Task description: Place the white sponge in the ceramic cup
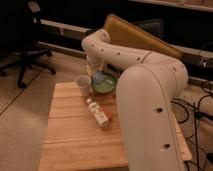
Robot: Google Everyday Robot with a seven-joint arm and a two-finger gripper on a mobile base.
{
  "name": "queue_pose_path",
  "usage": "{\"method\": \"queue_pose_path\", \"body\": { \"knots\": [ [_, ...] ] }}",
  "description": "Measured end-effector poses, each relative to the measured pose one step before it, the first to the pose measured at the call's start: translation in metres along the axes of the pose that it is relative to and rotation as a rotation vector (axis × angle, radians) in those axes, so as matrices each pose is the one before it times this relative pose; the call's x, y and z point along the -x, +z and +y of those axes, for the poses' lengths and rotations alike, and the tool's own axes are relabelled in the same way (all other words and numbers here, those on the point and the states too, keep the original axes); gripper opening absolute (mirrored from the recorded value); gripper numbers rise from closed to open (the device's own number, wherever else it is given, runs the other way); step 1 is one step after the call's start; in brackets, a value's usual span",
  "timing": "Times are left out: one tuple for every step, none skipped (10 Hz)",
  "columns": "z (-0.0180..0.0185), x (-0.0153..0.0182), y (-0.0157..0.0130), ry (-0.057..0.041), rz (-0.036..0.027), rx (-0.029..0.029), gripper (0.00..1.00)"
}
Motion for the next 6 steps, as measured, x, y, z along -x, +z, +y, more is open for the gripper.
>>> {"method": "queue_pose_path", "body": {
  "knots": [
    [0.00018,-0.00003,0.00012,0.00013,0.00019,0.00040,0.00],
    [-0.00004,-0.00005,0.00002,0.00000,0.00010,0.00000,0.00],
    [-0.00025,-0.00131,0.00094,-0.00030,0.00348,0.00096,0.00],
    [-0.00075,-0.00080,0.00294,-0.00217,0.00690,0.00490,0.00],
    [-0.00015,0.00208,0.00639,-0.01328,0.00845,0.00368,0.00],
    [0.00422,0.00540,0.00364,-0.01648,0.00268,0.00797,0.00]
  ]
}}
